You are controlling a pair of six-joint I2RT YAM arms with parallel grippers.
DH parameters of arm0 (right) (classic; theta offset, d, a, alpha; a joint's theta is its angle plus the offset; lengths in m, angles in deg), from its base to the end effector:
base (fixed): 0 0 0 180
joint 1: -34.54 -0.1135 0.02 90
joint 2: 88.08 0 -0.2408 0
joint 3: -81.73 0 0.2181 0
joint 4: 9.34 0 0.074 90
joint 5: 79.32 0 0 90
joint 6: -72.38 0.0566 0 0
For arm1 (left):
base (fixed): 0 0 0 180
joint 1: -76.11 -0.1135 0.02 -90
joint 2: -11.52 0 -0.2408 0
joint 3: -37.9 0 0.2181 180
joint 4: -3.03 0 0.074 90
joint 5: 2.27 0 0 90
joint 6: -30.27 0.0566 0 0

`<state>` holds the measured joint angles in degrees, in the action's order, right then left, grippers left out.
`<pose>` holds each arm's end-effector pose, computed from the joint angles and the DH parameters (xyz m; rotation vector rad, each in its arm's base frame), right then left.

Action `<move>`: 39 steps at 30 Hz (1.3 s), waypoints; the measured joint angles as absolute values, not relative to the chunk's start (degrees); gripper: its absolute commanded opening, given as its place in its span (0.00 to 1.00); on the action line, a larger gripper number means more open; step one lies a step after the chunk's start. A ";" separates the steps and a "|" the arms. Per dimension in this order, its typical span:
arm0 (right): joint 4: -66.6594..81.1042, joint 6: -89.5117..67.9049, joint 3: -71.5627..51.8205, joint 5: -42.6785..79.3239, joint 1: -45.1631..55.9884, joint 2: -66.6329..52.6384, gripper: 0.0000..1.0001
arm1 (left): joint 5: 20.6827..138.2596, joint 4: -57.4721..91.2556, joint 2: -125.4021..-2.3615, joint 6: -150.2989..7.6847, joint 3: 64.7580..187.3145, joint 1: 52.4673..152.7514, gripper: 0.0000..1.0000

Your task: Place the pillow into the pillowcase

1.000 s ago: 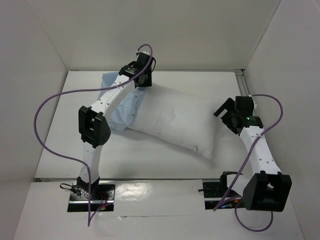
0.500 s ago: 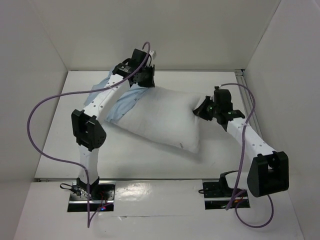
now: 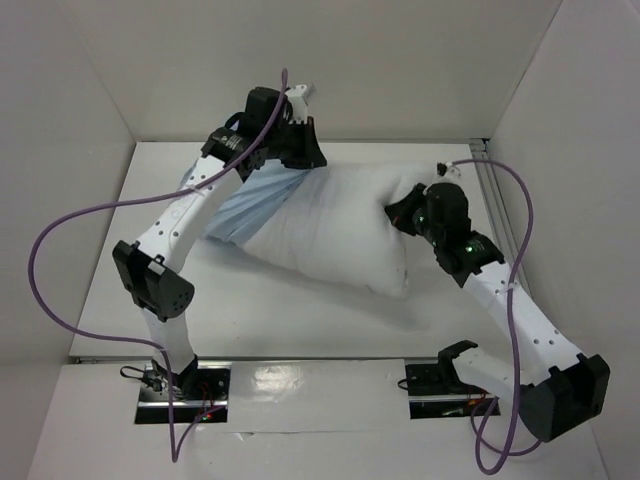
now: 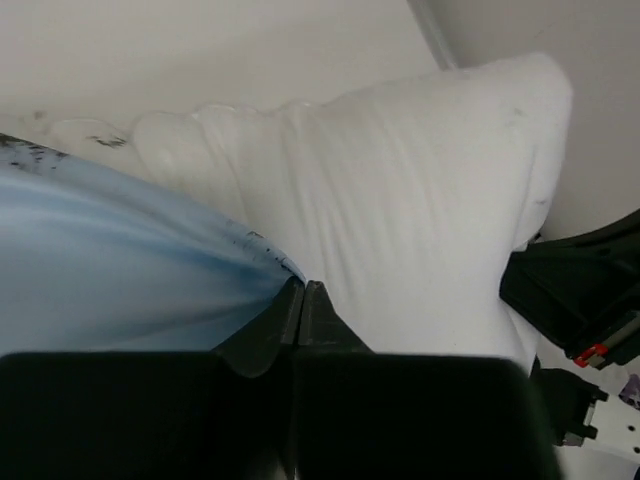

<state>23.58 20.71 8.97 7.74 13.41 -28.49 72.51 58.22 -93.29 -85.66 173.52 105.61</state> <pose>0.2187 0.0814 0.3268 0.3296 1.9414 0.6430 0.3287 -0.2030 0.4049 0.2444 2.0779 -0.8716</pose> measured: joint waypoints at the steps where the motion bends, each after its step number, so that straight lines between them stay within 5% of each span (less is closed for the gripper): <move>1: 24.08 21.39 11.63 7.06 13.26 -29.08 0.00 | 72.92 58.37 -93.99 -85.49 172.80 105.61 0.32; 4: 27.49 23.07 17.89 6.10 13.41 -28.42 0.03 | 73.01 61.04 -98.38 -85.44 173.94 105.63 0.72; 6: 30.35 23.27 19.57 6.15 14.53 -27.37 0.31 | 71.94 62.46 -102.25 -84.87 176.36 105.91 0.81; 8: 31.38 22.98 18.63 6.30 16.23 -26.96 0.84 | 72.14 64.03 -103.26 -84.37 177.63 106.72 0.87; 10: 32.95 21.15 15.63 5.36 16.96 -26.63 1.00 | 73.97 65.21 -102.01 -83.47 178.40 107.42 0.87; 13: 36.06 18.43 8.14 2.28 16.98 -25.86 1.00 | 81.19 65.41 -95.04 -82.38 176.80 108.18 0.61; 14: 37.26 17.63 5.30 0.62 17.06 -25.71 1.00 | 84.75 64.27 -90.54 -82.16 173.81 108.03 0.44; 15: 37.89 16.95 3.28 -0.67 17.13 -25.69 1.00 | 88.14 63.97 -85.84 -82.47 170.94 107.66 0.12; 17: 38.46 15.75 0.44 -2.68 17.39 -26.02 1.00 | 94.04 62.52 -75.65 -83.04 163.47 106.02 0.00; 22: 40.71 14.41 -0.21 -2.68 18.14 -27.26 1.00 | 103.52 57.08 -54.14 -87.26 139.05 100.73 0.00; 25: 41.78 14.15 1.89 0.22 18.03 -27.33 1.00 | 106.06 51.70 -50.23 -91.96 122.36 99.66 0.50; 27: 42.35 14.17 4.33 1.67 17.70 -27.33 1.00 | 107.11 47.79 -50.56 -94.69 112.10 99.49 0.73; 32: 44.52 14.19 8.09 3.79 16.96 -27.13 1.00 | 111.63 42.48 -51.06 -100.30 95.60 98.98 0.62; 39: 44.89 14.02 8.14 5.40 16.89 -26.28 1.00 | 118.63 31.09 -56.33 -103.12 97.07 96.32 0.61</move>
<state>44.89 14.02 8.14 5.40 16.89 -26.28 118.63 31.09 -56.33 -103.12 97.07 96.32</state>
